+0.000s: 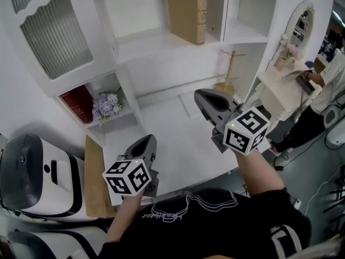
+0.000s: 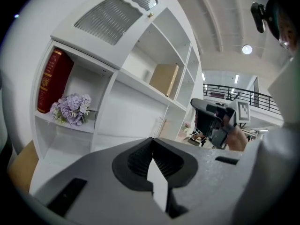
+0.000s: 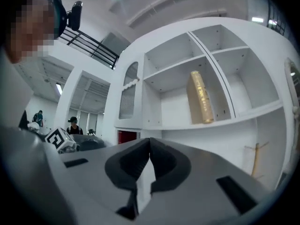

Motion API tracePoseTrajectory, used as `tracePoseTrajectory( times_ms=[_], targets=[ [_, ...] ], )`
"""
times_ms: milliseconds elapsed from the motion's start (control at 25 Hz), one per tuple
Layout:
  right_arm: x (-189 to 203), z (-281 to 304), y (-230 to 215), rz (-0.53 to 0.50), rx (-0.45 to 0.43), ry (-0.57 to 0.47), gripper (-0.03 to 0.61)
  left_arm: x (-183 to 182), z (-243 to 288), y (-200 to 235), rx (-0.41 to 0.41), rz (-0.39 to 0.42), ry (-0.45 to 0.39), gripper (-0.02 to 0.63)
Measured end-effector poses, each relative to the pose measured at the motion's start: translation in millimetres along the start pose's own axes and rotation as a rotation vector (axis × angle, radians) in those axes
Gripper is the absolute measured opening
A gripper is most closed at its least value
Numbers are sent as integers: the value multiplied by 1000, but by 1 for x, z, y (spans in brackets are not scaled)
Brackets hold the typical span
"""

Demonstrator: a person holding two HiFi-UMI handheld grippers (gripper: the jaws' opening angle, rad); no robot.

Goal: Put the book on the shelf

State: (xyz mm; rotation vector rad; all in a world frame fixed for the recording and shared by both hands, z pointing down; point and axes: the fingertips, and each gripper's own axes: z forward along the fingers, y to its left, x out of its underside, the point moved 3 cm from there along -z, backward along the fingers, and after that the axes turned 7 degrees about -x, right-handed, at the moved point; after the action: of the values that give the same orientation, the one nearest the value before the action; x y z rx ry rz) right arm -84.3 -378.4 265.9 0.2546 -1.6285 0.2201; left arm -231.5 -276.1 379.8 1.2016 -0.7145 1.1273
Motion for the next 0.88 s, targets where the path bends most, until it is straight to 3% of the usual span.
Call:
tracePoseTrajectory(
  times_ms=[120, 240, 480, 880],
  targets=[
    [40, -11, 41, 89, -84, 31, 8, 7, -13, -5, 9, 2, -2, 2],
    [72, -24, 77, 111, -156, 64, 6, 15, -27, -6, 12, -1, 3, 2],
    [111, -52, 94, 203, -102, 99, 7, 38, -45, -7, 19, -12, 24, 2],
    [131, -69, 113, 234, -77, 139, 6, 44, -62, -18, 44, 11, 28, 3]
  ],
)
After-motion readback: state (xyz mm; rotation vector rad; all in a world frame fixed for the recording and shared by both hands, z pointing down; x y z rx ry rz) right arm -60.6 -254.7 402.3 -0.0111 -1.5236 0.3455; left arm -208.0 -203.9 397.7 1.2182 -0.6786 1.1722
